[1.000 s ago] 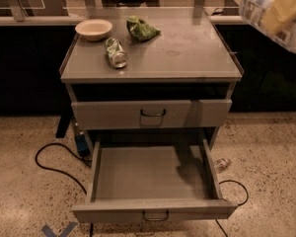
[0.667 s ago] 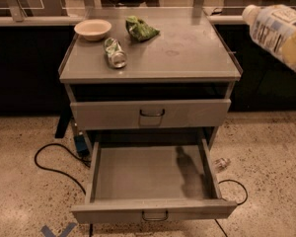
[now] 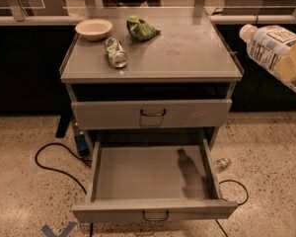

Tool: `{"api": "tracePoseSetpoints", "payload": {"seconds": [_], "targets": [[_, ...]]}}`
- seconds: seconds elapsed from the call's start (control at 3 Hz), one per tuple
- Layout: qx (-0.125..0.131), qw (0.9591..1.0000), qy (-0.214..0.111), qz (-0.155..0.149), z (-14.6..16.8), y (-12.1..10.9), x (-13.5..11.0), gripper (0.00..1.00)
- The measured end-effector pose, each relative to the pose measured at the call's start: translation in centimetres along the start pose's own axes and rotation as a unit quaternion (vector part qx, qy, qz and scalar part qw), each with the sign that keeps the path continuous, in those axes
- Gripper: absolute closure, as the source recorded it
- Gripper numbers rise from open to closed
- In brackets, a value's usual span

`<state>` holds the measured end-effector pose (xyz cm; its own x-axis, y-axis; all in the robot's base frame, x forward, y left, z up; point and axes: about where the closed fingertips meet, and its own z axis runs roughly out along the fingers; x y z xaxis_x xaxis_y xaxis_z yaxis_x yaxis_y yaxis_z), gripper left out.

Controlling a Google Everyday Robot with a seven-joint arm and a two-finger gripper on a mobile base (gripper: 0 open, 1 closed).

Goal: Place blue plastic bottle into middle drawer

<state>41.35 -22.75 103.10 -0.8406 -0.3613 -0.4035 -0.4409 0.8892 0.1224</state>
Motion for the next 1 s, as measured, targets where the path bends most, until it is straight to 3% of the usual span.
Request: {"api": "tracePoseSetpoints", "payload": {"seconds": [0.33,0.67,1.0], "targets": [[-0.003,0.9997,0.024,-0.001,2.7,0.2,1.6,1.00],[-0.021,0.9992,0.034,-0.004,7.3,1.5,4.5,1.00],[-0.021,0.9993,0.029,-0.008,12.6,3.1,6.6,1.00]]}}
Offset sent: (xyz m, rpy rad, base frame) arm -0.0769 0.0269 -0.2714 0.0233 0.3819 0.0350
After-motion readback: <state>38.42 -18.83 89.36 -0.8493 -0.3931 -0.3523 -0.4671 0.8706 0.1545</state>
